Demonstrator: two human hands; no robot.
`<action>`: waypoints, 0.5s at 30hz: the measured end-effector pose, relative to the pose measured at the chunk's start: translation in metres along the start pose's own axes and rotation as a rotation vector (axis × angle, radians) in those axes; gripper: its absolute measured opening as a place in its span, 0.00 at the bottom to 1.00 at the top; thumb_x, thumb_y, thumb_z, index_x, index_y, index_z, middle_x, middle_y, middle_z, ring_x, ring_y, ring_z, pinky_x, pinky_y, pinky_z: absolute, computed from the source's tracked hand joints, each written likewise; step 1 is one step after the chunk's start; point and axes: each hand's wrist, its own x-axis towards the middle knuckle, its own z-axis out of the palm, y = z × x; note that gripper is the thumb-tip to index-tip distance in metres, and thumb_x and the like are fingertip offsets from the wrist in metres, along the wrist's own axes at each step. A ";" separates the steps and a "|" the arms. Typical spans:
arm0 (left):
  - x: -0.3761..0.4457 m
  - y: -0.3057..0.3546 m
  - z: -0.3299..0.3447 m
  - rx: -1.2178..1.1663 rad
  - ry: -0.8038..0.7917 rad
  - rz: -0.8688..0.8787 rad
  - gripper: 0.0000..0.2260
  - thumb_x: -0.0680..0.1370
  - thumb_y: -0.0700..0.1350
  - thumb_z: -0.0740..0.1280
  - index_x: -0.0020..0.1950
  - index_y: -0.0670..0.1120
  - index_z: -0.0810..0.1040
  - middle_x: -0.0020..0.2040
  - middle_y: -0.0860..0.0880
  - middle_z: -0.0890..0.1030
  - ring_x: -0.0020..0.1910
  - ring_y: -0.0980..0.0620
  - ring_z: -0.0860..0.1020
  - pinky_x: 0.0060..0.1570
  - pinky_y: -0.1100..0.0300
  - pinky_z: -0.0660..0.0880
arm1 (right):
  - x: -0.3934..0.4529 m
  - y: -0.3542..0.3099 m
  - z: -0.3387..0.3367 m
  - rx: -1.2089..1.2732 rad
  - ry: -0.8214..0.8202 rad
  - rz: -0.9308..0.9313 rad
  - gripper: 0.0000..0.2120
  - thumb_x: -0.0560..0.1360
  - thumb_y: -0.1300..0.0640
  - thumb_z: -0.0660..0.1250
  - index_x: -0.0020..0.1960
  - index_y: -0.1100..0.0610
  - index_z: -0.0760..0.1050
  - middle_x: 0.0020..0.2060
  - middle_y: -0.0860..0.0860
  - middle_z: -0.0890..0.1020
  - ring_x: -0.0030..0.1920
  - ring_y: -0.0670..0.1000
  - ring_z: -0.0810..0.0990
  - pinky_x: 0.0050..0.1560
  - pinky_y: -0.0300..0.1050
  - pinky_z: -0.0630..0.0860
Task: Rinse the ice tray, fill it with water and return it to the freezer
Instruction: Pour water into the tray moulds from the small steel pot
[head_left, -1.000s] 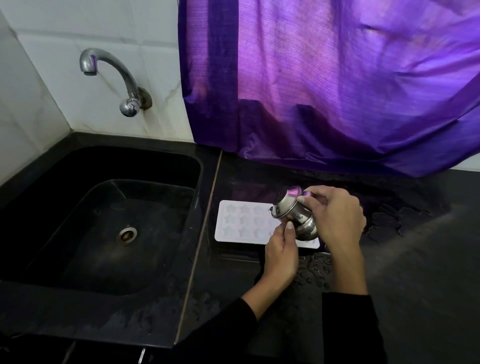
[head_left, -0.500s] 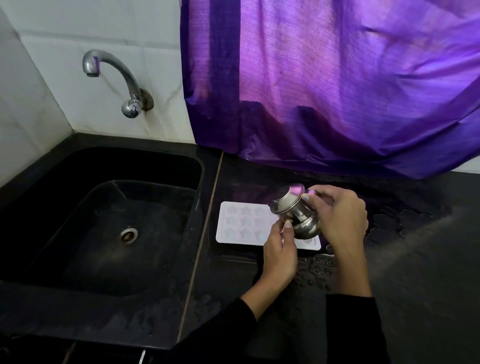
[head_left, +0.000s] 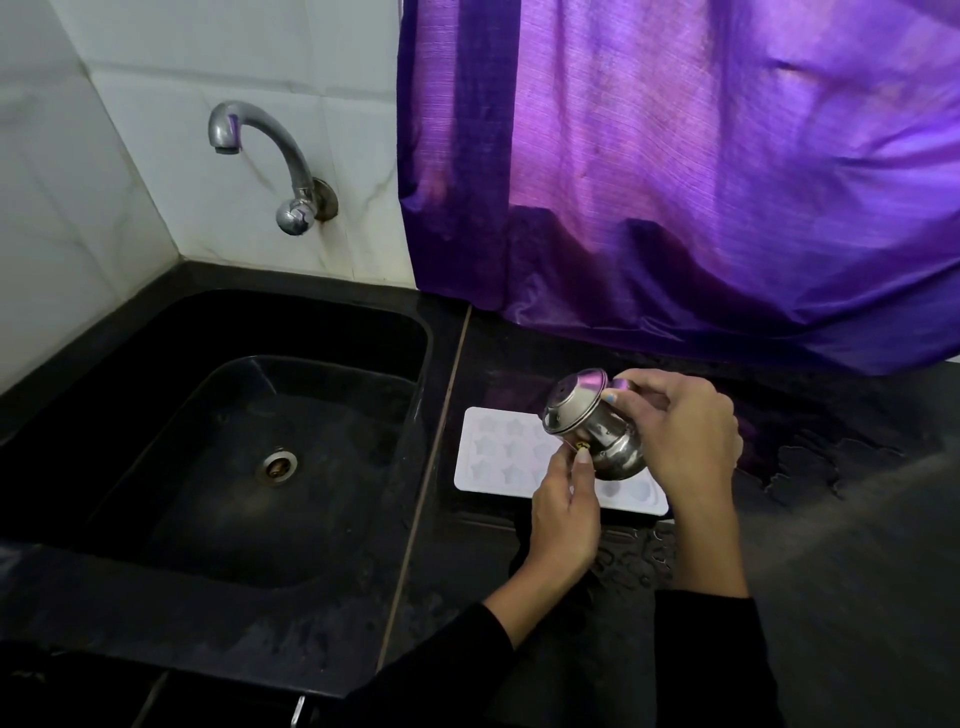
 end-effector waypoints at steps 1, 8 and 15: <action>0.001 -0.001 0.000 -0.006 0.003 -0.001 0.14 0.83 0.50 0.53 0.63 0.49 0.74 0.52 0.57 0.80 0.51 0.64 0.76 0.49 0.74 0.68 | 0.000 -0.001 0.001 -0.011 -0.009 -0.006 0.08 0.72 0.45 0.70 0.50 0.44 0.82 0.37 0.43 0.80 0.44 0.49 0.77 0.46 0.46 0.71; 0.005 -0.006 -0.002 -0.033 0.000 -0.020 0.14 0.83 0.50 0.54 0.60 0.48 0.75 0.51 0.54 0.81 0.52 0.59 0.77 0.50 0.70 0.69 | 0.003 -0.002 0.005 -0.066 -0.038 -0.029 0.07 0.72 0.45 0.69 0.50 0.44 0.81 0.36 0.43 0.78 0.42 0.48 0.74 0.44 0.45 0.68; 0.007 -0.007 -0.003 -0.025 -0.015 -0.028 0.14 0.83 0.50 0.54 0.60 0.48 0.75 0.51 0.53 0.81 0.51 0.60 0.77 0.50 0.68 0.70 | 0.005 -0.002 0.008 -0.098 -0.042 -0.041 0.08 0.72 0.46 0.69 0.50 0.44 0.81 0.36 0.44 0.77 0.41 0.49 0.73 0.43 0.44 0.66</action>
